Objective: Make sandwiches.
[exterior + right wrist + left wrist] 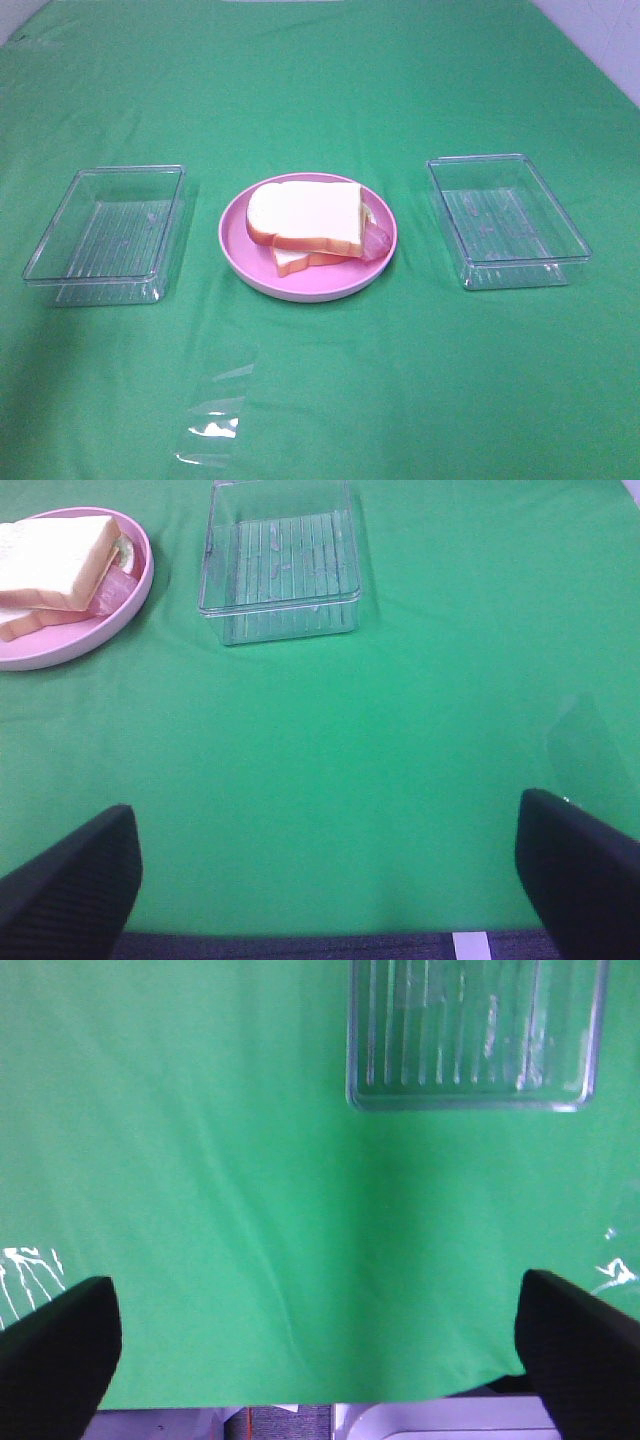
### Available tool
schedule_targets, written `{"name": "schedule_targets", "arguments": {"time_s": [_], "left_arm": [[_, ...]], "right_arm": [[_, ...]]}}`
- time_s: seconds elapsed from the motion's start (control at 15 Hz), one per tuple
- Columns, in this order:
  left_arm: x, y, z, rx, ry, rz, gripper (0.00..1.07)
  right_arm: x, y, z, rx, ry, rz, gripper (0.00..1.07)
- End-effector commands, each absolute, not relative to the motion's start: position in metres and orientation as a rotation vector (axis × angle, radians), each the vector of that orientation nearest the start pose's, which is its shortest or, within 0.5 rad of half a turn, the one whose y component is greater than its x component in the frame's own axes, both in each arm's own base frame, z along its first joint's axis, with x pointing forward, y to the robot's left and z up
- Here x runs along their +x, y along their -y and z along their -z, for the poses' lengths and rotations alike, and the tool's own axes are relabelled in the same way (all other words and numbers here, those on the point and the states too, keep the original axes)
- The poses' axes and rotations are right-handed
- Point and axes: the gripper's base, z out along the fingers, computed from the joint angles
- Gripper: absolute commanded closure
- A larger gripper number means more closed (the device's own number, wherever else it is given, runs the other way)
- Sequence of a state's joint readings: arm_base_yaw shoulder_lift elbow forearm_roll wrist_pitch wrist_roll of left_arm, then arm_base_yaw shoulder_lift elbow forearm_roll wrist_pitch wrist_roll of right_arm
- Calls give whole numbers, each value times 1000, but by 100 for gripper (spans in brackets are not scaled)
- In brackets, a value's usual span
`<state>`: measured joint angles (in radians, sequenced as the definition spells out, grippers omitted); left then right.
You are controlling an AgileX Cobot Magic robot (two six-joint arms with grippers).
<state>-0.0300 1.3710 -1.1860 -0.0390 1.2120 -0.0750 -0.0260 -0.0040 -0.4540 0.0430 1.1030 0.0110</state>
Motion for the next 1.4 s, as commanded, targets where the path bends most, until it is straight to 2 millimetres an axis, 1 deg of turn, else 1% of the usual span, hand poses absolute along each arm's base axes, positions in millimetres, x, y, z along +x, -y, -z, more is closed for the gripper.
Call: {"name": "schedule_targets", "arguments": {"time_s": [0.07, 0.27, 0.33, 0.4, 0.53, 0.6, 0.67, 0.8, 0.87, 0.93, 1.0, 1.07, 1.2, 1.27, 1.4], "left_arm": [[223, 10, -324, -80, -2820, 93, 5], [166, 9, -339, -73, -2650, 101, 5], [131, 8, -339, -77, -2571, 107, 5], [112, 7, -338, -75, -2535, 109, 5], [84, 6, -332, -72, -2465, 112, 5], [77, 6, -329, -69, -2443, 112, 5], [63, 6, -322, -60, -2400, 111, 5], [42, 5, -308, -13, -2305, 90, 5], [33, 5, -300, 4, -2262, 85, 5], [28, 5, -296, 4, -2238, 88, 5], [19, 5, -292, 5, -2187, 92, 5], [4, 4, -284, 13, -2109, 92, 5], [-10, 5, -281, 40, -2034, 90, 5], [-13, 5, -280, 44, -2012, 95, 5], [-12, 7, -281, 58, -2020, 107, 5]], "right_arm": [[-6, -4, -261, 36, -2098, -45, 9], [-6, -4, -261, 36, -2098, -45, 9], [-6, -4, -261, 36, -2098, -45, 9], [-6, -4, -261, 36, -2098, -45, 9], [-6, -4, -261, 36, -2098, -45, 9], [-6, -4, -261, 36, -2098, -45, 9], [-6, -4, -261, 36, -2098, -45, 9], [-6, -4, -261, 36, -2098, -45, 9], [-6, -4, -261, 36, -2098, -45, 9], [-6, -4, -261, 36, -2098, -45, 9], [-6, -4, -261, 36, -2098, -45, 9], [-6, -4, -261, 36, -2098, -45, 9], [-6, -4, -261, 36, -2098, -45, 9], [-6, -4, -261, 36, -2098, -45, 9], [-5, -4, -261, 36, -2102, -45, 9]]}}
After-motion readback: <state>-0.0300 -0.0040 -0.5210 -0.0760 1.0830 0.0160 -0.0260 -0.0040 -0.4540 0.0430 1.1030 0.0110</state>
